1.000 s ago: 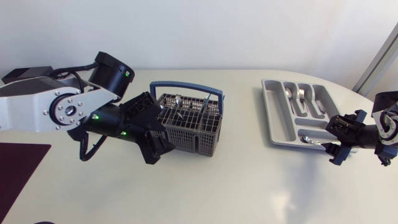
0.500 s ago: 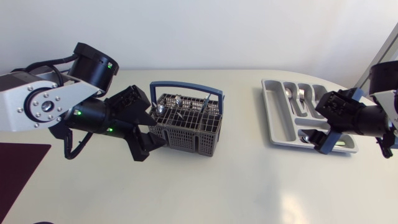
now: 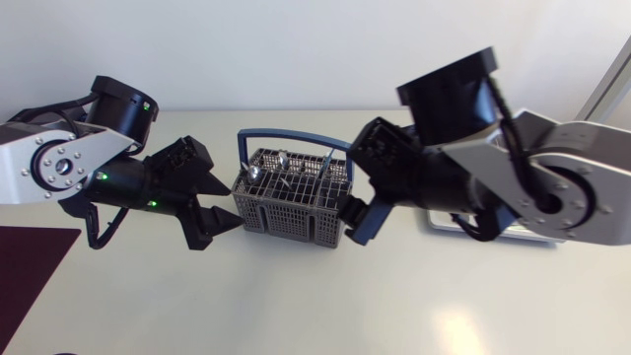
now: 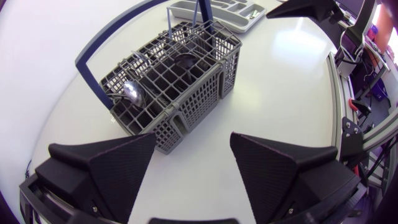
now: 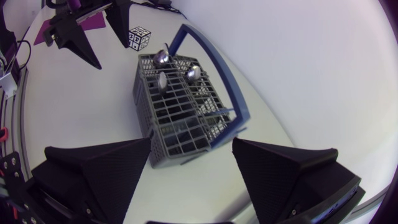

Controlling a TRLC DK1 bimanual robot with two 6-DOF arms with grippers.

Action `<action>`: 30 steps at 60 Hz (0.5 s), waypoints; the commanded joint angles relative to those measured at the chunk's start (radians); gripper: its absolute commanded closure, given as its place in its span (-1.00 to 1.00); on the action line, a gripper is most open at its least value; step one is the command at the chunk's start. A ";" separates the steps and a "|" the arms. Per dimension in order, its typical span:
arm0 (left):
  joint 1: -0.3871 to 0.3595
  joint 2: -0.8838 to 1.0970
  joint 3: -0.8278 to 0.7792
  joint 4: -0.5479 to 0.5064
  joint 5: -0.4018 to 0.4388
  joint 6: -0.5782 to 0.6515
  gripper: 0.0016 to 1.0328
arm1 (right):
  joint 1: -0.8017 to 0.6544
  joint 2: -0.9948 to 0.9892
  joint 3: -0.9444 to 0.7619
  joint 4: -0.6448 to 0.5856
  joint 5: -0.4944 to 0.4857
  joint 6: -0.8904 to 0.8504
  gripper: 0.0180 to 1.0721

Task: Transfer all utensils from the basket to the drawer tray.

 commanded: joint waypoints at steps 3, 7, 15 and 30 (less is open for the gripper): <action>0.034 0.037 -0.037 0.032 0.024 0.050 -0.62 | 0.042 0.137 0.068 0.031 0.019 0.085 -0.70; 0.052 0.048 -0.040 0.042 0.046 0.062 -0.62 | 0.036 0.185 0.081 0.071 0.018 0.092 -0.39; 0.080 0.076 -0.045 0.064 0.074 0.084 -0.62 | -0.003 0.242 0.060 0.213 0.013 0.091 0.43; 0.104 0.113 -0.042 0.094 0.100 0.102 -0.62 | -0.082 0.401 0.115 0.190 -0.010 0.089 0.82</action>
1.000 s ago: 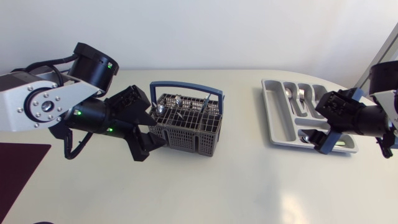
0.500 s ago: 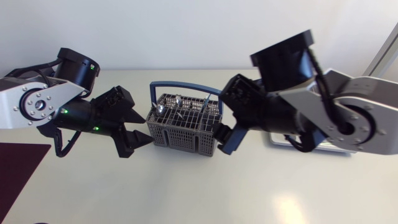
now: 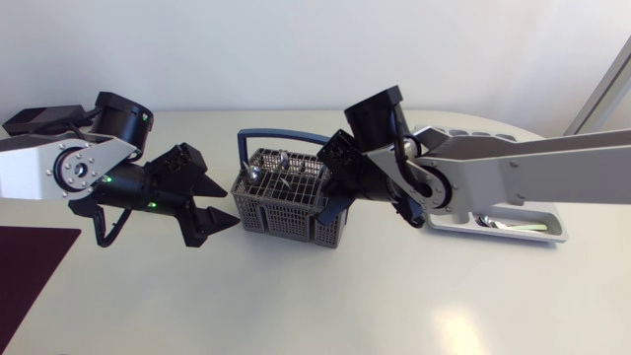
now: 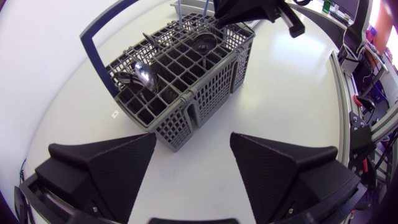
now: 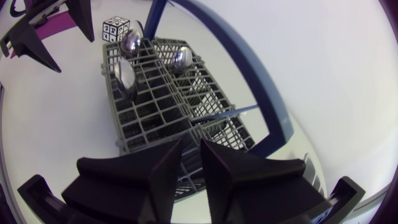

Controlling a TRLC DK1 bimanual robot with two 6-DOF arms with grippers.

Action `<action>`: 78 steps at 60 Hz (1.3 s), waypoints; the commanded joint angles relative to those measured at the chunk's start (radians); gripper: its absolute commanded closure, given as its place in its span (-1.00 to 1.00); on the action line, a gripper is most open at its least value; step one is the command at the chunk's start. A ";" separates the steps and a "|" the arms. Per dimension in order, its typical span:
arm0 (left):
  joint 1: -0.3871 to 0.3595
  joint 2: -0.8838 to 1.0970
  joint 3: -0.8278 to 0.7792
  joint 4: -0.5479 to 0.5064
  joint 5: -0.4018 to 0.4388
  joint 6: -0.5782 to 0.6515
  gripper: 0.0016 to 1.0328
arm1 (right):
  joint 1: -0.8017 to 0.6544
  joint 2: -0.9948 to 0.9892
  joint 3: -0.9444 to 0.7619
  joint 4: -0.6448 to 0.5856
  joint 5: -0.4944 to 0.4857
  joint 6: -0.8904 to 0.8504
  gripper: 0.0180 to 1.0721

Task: Transfer all utensils from the basket to the drawer tray.

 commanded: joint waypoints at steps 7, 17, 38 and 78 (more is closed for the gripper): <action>0.012 0.040 -0.012 0.021 0.024 0.028 -0.62 | -0.055 0.068 0.031 -0.072 -0.027 0.030 0.81; 0.012 0.086 0.008 0.050 0.033 0.022 -0.62 | -0.047 -0.068 0.012 -0.033 -0.045 0.045 0.79; -0.016 0.123 0.048 0.065 0.071 0.003 -0.62 | 0.106 -0.065 -0.006 0.023 0.004 0.073 0.00; -0.025 0.120 0.031 0.082 0.105 -0.001 -0.62 | 0.187 0.134 0.031 0.226 0.188 0.051 0.37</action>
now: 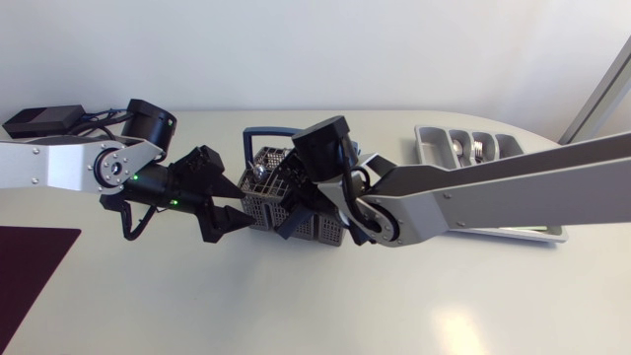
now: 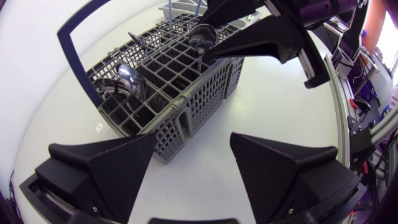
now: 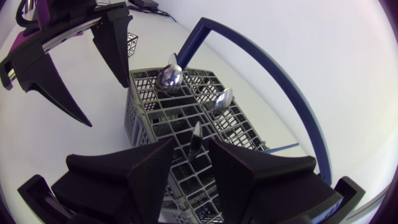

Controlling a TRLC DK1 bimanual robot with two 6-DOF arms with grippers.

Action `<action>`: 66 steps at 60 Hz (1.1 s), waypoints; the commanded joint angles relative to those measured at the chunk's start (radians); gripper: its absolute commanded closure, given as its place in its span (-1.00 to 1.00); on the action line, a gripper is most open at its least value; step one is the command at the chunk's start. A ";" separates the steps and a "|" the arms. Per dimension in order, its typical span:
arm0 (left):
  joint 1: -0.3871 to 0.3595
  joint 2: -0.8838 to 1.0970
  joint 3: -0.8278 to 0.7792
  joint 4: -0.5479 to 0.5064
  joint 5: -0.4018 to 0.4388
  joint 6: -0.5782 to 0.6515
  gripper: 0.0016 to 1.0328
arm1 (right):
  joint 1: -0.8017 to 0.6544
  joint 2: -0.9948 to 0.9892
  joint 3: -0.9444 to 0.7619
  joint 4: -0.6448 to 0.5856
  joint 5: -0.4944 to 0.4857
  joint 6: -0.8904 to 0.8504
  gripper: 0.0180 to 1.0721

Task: Transfer all utensils from the basket to the drawer tray.

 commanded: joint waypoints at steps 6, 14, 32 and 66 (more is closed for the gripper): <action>0.004 -0.022 -0.023 0.009 0.023 0.002 -0.62 | 0.019 0.034 0.018 0.028 0.042 0.005 0.62; 0.004 -0.022 -0.031 0.009 0.025 0.002 -0.62 | 0.022 0.026 0.016 0.030 0.058 0.007 0.89; -0.003 -0.035 -0.043 0.009 0.025 0.001 -0.62 | 0.053 -0.008 0.007 0.050 0.082 -0.049 0.89; -0.040 -0.035 -0.043 0.009 0.025 -0.027 -0.62 | 0.134 -0.107 -0.011 0.093 0.162 -0.197 0.89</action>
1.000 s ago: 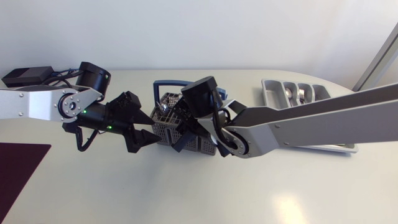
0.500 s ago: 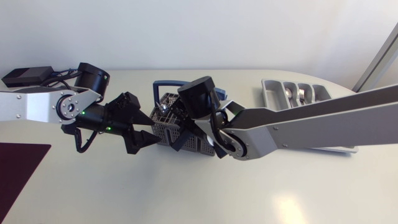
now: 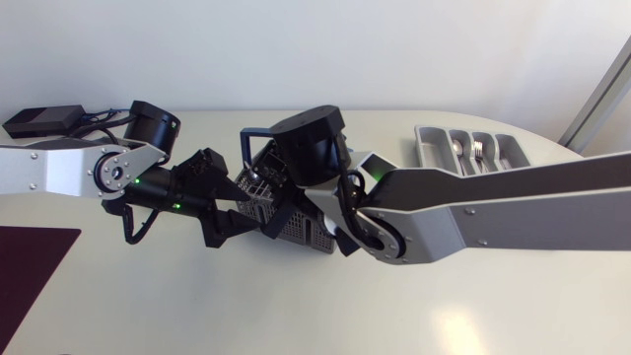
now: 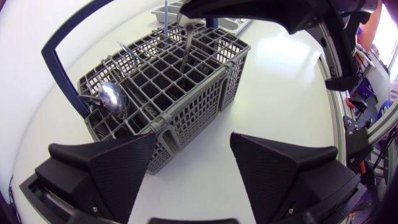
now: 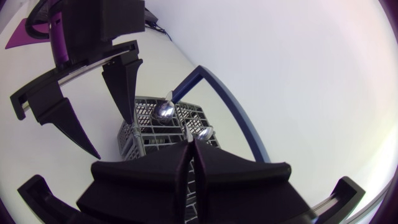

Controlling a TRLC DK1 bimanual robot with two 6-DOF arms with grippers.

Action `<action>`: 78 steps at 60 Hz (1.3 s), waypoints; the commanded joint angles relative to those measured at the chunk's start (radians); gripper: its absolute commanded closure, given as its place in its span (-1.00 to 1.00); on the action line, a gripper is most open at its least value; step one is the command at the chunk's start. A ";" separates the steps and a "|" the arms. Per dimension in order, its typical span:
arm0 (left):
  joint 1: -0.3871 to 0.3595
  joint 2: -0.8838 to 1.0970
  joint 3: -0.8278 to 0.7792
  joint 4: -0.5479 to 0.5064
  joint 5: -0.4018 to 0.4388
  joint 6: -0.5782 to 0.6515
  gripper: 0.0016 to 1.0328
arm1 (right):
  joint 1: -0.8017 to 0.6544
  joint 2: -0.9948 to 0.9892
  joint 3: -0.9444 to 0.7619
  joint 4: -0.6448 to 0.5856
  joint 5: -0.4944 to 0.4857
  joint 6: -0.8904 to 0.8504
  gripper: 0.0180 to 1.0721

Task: Transfer all utensils from the basket to the drawer tray.

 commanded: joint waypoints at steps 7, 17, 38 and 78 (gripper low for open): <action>-0.015 -0.017 -0.023 0.002 0.011 -0.022 -0.62 | 0.048 -0.052 -0.027 0.067 0.032 -0.089 0.89; -0.018 -0.019 -0.025 0.002 0.010 -0.030 -0.62 | 0.052 -0.096 -0.038 0.069 0.030 -0.112 0.89; -0.013 -0.034 -0.026 0.001 0.007 -0.042 -0.62 | 0.043 -0.248 -0.084 -0.011 -0.050 -0.097 0.89; -0.034 -0.088 -0.032 -0.012 -0.016 -0.086 -0.62 | -0.471 -0.526 -0.021 -0.729 -0.573 -0.244 0.89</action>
